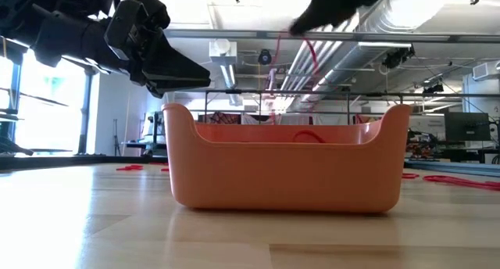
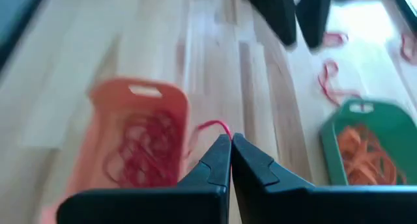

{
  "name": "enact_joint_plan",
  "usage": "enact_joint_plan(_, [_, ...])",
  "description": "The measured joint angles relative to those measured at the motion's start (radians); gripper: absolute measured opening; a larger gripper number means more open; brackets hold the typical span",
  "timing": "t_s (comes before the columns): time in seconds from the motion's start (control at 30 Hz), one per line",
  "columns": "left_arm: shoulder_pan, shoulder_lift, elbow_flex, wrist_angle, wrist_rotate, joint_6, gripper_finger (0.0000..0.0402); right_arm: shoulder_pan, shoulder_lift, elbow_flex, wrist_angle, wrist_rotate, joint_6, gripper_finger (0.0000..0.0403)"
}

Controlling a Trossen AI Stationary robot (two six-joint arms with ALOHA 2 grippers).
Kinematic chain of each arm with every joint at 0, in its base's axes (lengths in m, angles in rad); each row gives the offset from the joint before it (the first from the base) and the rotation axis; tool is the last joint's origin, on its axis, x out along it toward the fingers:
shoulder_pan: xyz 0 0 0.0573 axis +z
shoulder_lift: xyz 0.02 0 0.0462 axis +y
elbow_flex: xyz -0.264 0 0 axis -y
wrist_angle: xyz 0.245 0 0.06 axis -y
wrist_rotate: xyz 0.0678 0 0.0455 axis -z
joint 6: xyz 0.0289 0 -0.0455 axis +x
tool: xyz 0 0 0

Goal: Sort rubber bands into baskets
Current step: Put the red rubber band into the orange bin

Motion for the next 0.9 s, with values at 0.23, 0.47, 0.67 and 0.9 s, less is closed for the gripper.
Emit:
enact_joint_plan(0.23, [0.000, 0.000, 0.000, -0.001, 0.000, 0.006, 0.0111, 0.045, 0.000, 0.053, 0.024, -0.005, -0.026, 0.0000])
enact_joint_plan(0.47, [0.000, 0.000, 0.000, -0.001, 0.000, 0.010, 0.0111, 0.079, 0.000, 0.053, 0.061, -0.020, 0.000, 0.0000])
enact_joint_plan(0.67, [0.000, 0.000, 0.000, 0.000, 0.000, 0.010, 0.0111, 0.108, 0.000, 0.053, 0.115, -0.024, 0.000, 0.0000])
enact_joint_plan(0.9, [0.000, 0.000, 0.000, 0.000, 0.000, 0.010, 0.0111, 0.112, 0.000, 0.053, 0.178, -0.047, -0.001, 0.0000])
